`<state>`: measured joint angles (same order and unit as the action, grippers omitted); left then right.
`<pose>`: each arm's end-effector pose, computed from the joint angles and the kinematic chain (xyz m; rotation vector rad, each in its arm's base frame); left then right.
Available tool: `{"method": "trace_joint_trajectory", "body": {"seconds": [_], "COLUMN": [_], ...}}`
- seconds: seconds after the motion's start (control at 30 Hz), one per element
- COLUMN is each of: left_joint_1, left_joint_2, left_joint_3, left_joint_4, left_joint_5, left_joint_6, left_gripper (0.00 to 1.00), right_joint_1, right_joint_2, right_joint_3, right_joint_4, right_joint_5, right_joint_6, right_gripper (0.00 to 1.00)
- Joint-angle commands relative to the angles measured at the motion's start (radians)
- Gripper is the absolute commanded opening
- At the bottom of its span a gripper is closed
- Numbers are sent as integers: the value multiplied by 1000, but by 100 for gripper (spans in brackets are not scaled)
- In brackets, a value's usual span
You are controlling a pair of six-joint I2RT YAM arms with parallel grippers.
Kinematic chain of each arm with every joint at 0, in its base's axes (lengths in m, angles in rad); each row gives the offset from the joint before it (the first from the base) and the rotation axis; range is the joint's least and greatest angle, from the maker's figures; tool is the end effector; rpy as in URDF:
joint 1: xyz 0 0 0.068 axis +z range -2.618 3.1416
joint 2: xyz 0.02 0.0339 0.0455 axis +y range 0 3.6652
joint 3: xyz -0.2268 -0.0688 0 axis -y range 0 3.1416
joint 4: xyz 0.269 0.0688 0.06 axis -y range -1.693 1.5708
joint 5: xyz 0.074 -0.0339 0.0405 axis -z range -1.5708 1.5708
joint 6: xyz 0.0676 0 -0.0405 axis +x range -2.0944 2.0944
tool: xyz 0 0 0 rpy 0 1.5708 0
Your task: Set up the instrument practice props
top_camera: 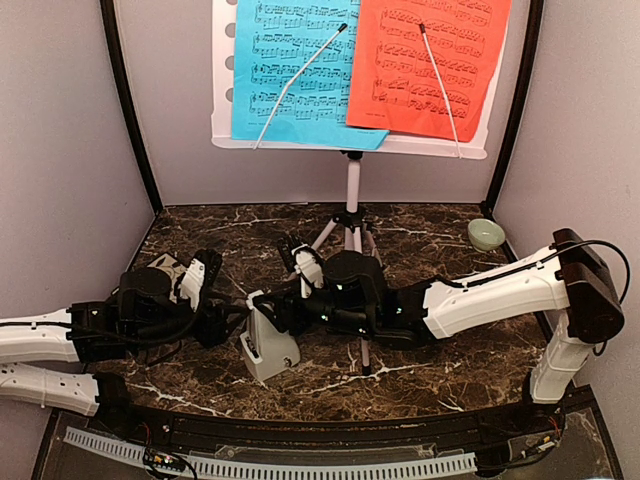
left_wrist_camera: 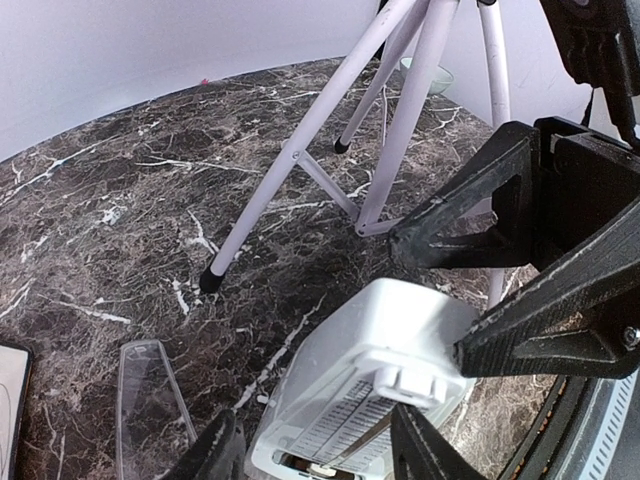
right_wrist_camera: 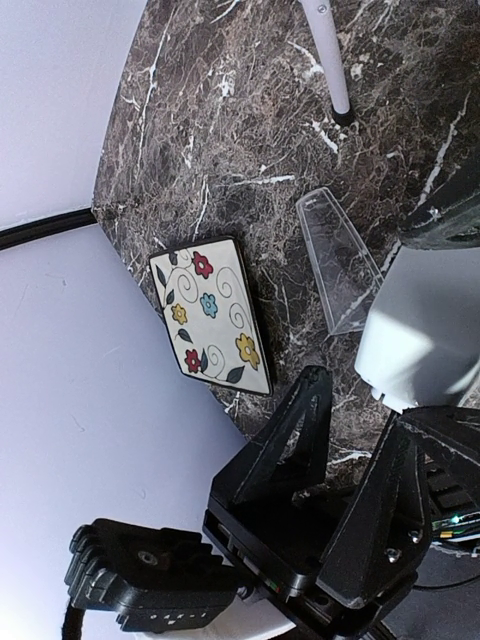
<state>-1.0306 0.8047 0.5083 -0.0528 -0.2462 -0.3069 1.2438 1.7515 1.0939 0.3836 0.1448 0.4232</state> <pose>0.1523 -0.2220 0.2080 0.5347 1.8917 -0.6600 0.1525 0.4192 0.1816 -0.6857 1.8475 1.0077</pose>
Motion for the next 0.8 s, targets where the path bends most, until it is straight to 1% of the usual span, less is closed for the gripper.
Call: {"method": "trace_joint_trajectory", "body": {"seconds": [0.0, 0.1, 0.3, 0.4, 0.53, 0.67, 0.77], "left_joint_1": [0, 0, 0, 0, 0, 1, 1], "left_joint_2": [5, 12, 57, 37, -40, -172, -211], "left_joint_3": [28, 30, 27, 20, 24, 17, 10], "left_joint_4": [23, 30, 74, 75, -5, -118, -166], "left_joint_5": [-7, 20, 144, 154, 108, -9, -77], "left_joint_6": [7, 21, 44, 48, 72, 92, 74], "left_gripper": [52, 51, 51, 50, 51, 52, 54], "right_joint_1": [3, 3, 3, 3, 3, 3, 3], "right_joint_2": [82, 81, 80, 78, 74, 70, 71], "right_joint_3": [-48, -51, -53, -53, -57, -61, -61], "right_joint_4": [-296, -297, -296, -297, -299, -302, -301], "right_joint_5": [35, 36, 38, 41, 43, 44, 43], "right_joint_6": [-35, -36, -35, -35, -35, -37, -37], "right_gripper": [54, 54, 54, 54, 54, 54, 54]}}
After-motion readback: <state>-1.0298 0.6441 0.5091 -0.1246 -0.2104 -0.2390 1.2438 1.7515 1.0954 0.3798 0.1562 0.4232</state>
